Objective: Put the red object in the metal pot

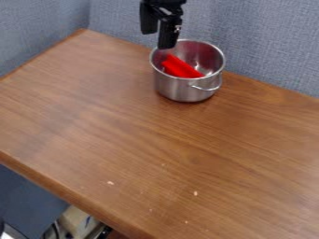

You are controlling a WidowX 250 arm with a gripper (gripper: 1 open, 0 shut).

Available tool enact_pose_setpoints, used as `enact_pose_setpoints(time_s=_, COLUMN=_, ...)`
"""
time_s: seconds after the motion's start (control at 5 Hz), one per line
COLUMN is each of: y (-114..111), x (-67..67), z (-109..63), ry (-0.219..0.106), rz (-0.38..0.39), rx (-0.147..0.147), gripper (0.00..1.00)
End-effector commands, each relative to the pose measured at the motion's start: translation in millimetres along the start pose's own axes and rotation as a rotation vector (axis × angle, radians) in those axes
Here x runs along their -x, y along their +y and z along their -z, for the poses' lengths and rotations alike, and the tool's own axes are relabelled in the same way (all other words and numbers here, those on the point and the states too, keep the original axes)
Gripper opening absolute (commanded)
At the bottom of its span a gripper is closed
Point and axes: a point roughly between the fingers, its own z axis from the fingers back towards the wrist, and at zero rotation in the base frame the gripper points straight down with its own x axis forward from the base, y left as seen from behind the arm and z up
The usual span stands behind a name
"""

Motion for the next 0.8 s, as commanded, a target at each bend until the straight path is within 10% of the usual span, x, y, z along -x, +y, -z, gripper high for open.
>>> enact_pose_setpoints(time_s=0.0, y=18.4, x=5.3, z=-19.8, ry=-0.052, rz=-0.077, rx=-0.043, gripper=1.0)
enact_pose_setpoints(time_s=0.6, y=21.4, x=2.4, z=-20.1, ry=-0.05, rz=-0.161, rx=-0.028, gripper=1.0)
